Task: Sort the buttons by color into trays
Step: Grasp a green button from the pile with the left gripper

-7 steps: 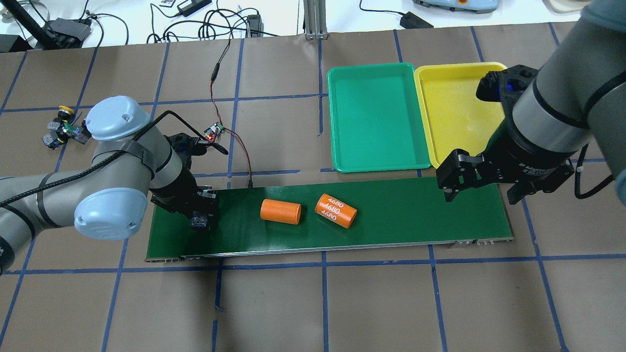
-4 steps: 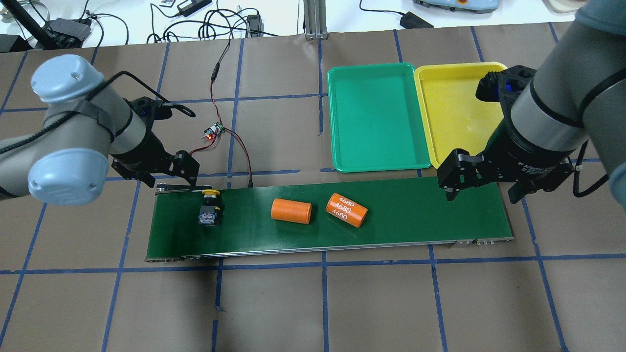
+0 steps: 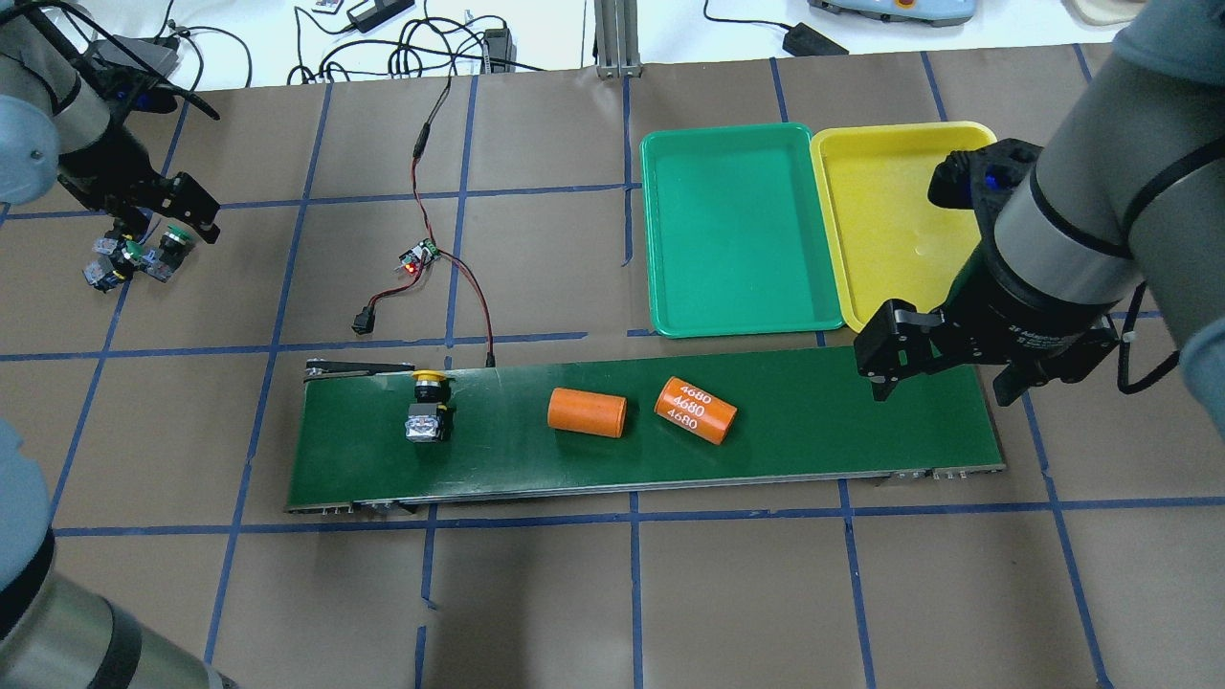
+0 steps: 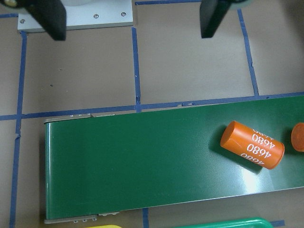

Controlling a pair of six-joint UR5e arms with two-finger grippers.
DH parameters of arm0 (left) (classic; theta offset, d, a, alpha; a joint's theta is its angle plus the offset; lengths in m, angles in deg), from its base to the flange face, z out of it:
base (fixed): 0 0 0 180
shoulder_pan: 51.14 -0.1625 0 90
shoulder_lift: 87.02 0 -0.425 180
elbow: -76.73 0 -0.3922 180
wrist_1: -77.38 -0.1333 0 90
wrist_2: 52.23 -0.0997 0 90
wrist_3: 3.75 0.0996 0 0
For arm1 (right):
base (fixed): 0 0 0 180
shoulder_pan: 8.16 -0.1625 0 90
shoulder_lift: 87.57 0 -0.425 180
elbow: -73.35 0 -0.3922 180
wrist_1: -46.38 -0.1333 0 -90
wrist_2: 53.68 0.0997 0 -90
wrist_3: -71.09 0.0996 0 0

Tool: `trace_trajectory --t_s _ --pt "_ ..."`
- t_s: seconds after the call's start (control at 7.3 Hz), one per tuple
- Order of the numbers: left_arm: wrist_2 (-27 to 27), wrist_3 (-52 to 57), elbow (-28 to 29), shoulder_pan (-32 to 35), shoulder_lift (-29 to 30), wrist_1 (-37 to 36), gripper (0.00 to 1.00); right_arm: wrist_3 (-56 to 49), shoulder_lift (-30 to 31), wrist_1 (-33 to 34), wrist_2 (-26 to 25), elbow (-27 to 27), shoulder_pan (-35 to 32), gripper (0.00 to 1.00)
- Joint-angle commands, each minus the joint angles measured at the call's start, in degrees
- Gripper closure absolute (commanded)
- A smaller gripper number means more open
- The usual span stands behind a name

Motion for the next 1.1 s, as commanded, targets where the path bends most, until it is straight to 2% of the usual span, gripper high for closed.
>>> trace_trajectory --t_s 0.0,0.14,0.41,0.82,0.96 --pt "-1.6 14.0 13.5 -1.5 12.5 -0.2 0.00 0.0 0.5 0.0 -0.7 0.4 0.0 0.00" --pt "-1.6 14.7 16.1 -2.5 15.9 -0.2 0.00 0.0 0.3 0.0 -0.7 0.4 0.0 0.00" --pt "-1.3 15.0 15.2 -4.7 19.1 -1.6 0.00 0.0 0.4 0.0 -0.7 0.6 0.0 0.00" --pt "-0.9 14.7 13.3 -4.2 19.6 -1.7 0.00 0.0 0.3 -0.1 -3.1 0.7 0.0 0.00" --pt "-0.9 14.7 12.3 -3.9 19.3 -1.7 0.05 -0.2 0.4 -0.1 -3.1 0.7 0.0 0.00"
